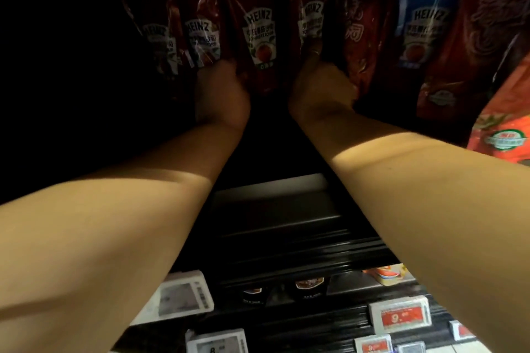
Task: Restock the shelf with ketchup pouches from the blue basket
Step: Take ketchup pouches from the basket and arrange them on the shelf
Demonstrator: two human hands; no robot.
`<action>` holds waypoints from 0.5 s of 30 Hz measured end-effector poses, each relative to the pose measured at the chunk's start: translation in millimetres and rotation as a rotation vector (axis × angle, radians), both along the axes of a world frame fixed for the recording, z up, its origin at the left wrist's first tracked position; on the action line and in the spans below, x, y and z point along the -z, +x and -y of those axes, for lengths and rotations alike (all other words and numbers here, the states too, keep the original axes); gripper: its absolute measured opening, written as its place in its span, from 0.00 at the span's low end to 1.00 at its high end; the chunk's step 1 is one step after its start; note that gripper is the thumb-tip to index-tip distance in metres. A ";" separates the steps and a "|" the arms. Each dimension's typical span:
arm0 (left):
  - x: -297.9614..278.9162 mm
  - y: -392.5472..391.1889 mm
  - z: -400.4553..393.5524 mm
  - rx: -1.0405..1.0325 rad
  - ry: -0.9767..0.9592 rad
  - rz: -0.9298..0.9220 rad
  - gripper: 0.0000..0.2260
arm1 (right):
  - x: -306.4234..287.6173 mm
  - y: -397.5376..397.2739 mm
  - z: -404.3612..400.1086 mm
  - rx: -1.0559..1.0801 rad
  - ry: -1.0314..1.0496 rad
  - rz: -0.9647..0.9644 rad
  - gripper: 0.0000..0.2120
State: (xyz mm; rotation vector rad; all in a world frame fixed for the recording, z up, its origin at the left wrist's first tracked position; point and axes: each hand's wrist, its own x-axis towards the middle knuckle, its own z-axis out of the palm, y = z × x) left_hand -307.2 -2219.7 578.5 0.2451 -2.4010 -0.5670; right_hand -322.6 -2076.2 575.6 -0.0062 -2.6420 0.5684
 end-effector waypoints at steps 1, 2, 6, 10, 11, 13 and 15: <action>-1.0 -0.3 0.1 -0.012 -0.017 -0.003 0.11 | 0.3 0.5 -0.7 -0.009 -0.004 -0.004 0.28; -1.3 -0.6 -0.7 -0.026 -0.038 -0.005 0.11 | -0.7 0.6 -1.9 -0.018 -0.021 -0.014 0.25; -2.7 -3.7 -6.1 -0.071 -0.075 -0.010 0.13 | -7.6 2.2 -0.4 -0.184 -0.084 -0.038 0.17; -4.6 -0.8 -7.0 -0.085 -0.052 0.001 0.14 | -9.9 -0.8 -2.3 -0.287 -0.006 0.123 0.22; -5.8 2.0 -5.4 -0.082 -0.019 -0.002 0.14 | -9.8 -0.4 -3.2 -0.295 -0.012 0.147 0.24; -7.0 9.4 0.9 -0.107 0.071 -0.039 0.15 | -9.5 3.1 -5.4 -0.310 -0.075 0.115 0.24; -6.2 18.5 8.8 -0.230 0.149 -0.100 0.26 | -7.8 6.8 -7.8 -0.287 -0.153 0.023 0.26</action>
